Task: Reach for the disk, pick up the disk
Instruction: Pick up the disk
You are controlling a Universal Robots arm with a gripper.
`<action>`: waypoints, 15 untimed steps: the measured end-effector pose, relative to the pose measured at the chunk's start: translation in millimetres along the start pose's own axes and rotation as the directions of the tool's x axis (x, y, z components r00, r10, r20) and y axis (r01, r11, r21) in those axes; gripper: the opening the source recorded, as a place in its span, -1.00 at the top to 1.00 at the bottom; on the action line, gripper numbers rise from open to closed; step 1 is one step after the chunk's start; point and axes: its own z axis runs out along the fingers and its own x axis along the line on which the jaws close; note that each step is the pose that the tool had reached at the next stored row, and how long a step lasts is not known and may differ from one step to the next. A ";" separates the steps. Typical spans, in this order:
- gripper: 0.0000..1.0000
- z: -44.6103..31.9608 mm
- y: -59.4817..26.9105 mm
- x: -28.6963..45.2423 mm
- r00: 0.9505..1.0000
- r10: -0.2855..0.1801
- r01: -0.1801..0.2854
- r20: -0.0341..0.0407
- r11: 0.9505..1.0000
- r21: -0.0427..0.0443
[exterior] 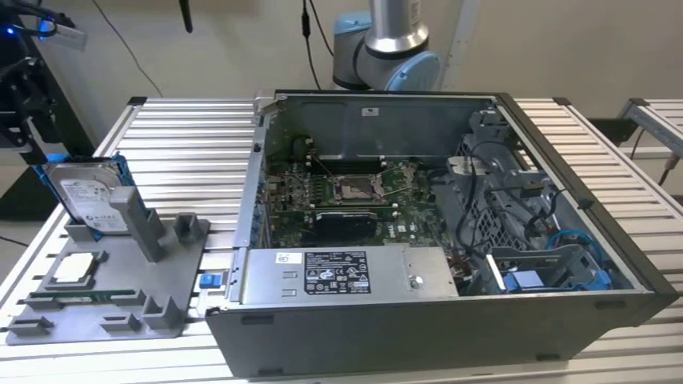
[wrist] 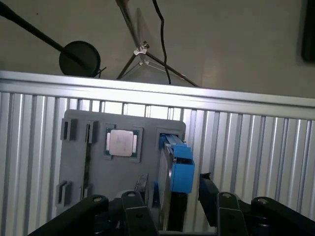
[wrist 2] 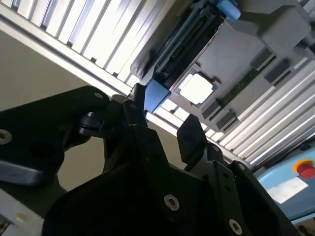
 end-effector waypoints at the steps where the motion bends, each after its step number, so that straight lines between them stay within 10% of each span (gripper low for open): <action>1: -1.00 1.9 -0.3 -0.1 1.000 0.000 0.000 0.000 1.000 0.000; 15: -1.00 25.6 -3.3 -1.6 1.000 -0.009 0.009 0.005 1.000 0.000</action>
